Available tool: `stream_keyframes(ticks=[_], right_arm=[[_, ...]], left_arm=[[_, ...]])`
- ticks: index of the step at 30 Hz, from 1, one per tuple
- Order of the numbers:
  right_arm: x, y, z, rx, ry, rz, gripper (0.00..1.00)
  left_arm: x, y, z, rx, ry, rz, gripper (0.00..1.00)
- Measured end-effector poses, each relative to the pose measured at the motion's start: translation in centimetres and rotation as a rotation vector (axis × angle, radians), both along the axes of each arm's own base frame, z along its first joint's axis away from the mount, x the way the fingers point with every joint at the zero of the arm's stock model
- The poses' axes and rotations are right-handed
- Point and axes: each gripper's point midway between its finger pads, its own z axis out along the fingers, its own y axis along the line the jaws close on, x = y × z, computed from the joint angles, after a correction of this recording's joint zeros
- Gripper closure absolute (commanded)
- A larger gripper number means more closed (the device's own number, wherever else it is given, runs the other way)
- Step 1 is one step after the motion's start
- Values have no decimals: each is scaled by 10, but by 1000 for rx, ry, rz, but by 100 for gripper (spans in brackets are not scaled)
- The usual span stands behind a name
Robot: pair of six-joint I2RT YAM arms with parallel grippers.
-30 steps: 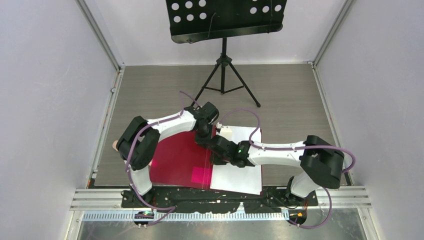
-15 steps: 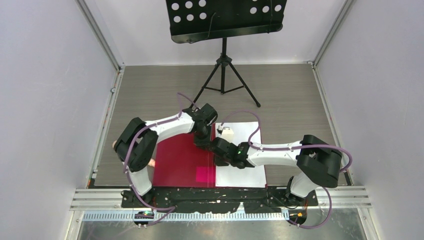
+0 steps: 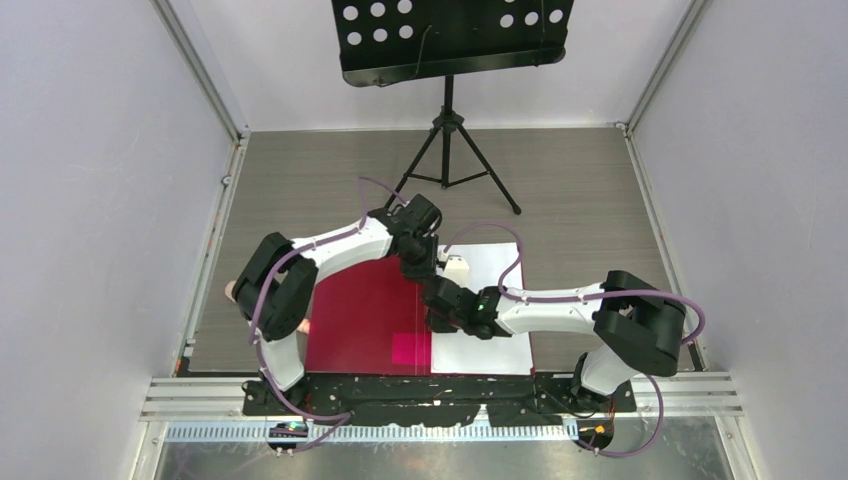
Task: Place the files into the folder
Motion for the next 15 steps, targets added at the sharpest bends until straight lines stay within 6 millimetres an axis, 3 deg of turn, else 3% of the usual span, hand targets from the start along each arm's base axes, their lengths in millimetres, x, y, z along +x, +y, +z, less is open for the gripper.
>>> stream_keyframes(ticks=[7, 15], right_arm=[[0, -1, -2, 14, 0, -9, 86], [0, -3, -4, 49, 11, -31, 87]], left_arm=[[0, -5, -28, 29, 38, -8, 76], [0, -5, -30, 49, 27, 41, 82]])
